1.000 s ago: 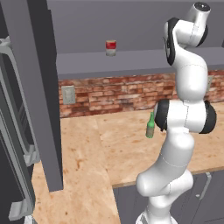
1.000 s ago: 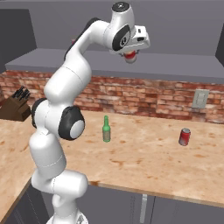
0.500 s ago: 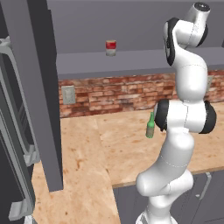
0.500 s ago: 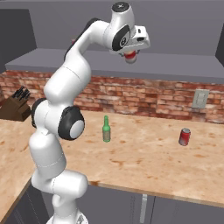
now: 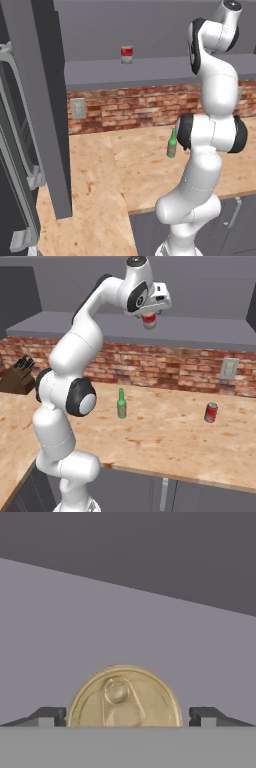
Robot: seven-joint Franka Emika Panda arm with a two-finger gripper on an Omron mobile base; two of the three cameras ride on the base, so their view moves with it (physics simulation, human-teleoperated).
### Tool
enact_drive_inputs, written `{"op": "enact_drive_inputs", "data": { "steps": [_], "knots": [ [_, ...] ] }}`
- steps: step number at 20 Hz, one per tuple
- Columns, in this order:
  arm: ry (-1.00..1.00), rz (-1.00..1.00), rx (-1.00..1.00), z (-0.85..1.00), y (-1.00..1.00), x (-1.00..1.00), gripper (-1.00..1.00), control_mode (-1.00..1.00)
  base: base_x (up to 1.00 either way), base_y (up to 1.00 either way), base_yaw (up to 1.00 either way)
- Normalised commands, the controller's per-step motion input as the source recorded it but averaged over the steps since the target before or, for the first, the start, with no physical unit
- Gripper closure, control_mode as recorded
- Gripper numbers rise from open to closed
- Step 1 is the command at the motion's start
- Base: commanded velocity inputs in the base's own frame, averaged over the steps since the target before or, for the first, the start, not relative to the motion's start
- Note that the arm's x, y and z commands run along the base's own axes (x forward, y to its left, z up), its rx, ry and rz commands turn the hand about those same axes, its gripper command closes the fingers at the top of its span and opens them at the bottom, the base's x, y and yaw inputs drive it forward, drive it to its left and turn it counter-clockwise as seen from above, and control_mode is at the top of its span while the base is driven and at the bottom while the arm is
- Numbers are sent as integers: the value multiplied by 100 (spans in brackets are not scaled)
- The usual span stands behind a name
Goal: Pick the canned food and jam from the counter and place them in the cabinets closest to them.
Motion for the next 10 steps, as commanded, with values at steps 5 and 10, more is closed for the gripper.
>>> {"op": "enact_drive_inputs", "data": {
  "steps": [5,10],
  "knots": [
    [0,0,0,42,8,-52,-100,-100,0,0,0],
    [0,0,1,52,9,-65,-100,-100,0,0,0]
  ]
}}
